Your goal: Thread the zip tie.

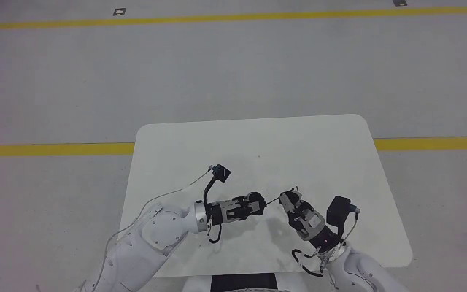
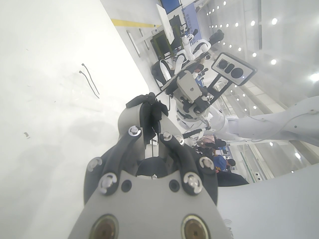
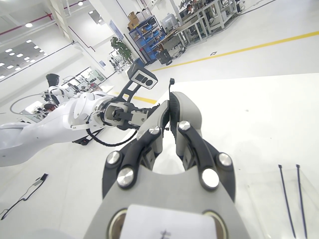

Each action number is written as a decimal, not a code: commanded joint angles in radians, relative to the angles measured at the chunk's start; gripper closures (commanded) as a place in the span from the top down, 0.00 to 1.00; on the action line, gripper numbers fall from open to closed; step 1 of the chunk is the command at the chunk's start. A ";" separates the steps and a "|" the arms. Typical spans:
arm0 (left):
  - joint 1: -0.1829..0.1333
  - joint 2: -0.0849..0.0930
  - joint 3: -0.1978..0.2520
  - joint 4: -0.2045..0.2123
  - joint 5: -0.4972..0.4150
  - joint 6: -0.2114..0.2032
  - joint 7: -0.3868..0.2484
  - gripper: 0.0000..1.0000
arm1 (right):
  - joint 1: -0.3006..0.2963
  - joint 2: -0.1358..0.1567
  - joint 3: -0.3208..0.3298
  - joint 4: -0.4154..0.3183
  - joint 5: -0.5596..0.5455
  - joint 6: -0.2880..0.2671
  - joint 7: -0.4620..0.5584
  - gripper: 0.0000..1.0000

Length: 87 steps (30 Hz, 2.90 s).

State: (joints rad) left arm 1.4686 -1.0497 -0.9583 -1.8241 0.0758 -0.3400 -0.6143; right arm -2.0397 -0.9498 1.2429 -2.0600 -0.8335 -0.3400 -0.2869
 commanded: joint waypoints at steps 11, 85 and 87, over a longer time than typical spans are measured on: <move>0.000 0.000 0.000 0.000 0.000 0.000 0.000 0.00 | 0.004 -0.003 -0.012 0.001 0.000 0.000 0.008 0.00; -0.040 0.017 0.054 -0.014 -0.088 0.000 0.024 0.00 | 0.018 0.094 -0.049 -0.008 0.131 0.000 -0.111 0.00; -0.040 0.018 0.051 -0.010 -0.080 0.000 0.030 0.00 | 0.014 0.096 -0.042 -0.013 0.129 0.000 -0.124 0.00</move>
State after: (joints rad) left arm 1.4284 -1.0323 -0.9055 -1.8361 -0.0095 -0.3400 -0.5881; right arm -2.0237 -0.8553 1.1973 -2.0697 -0.7031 -0.3400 -0.4047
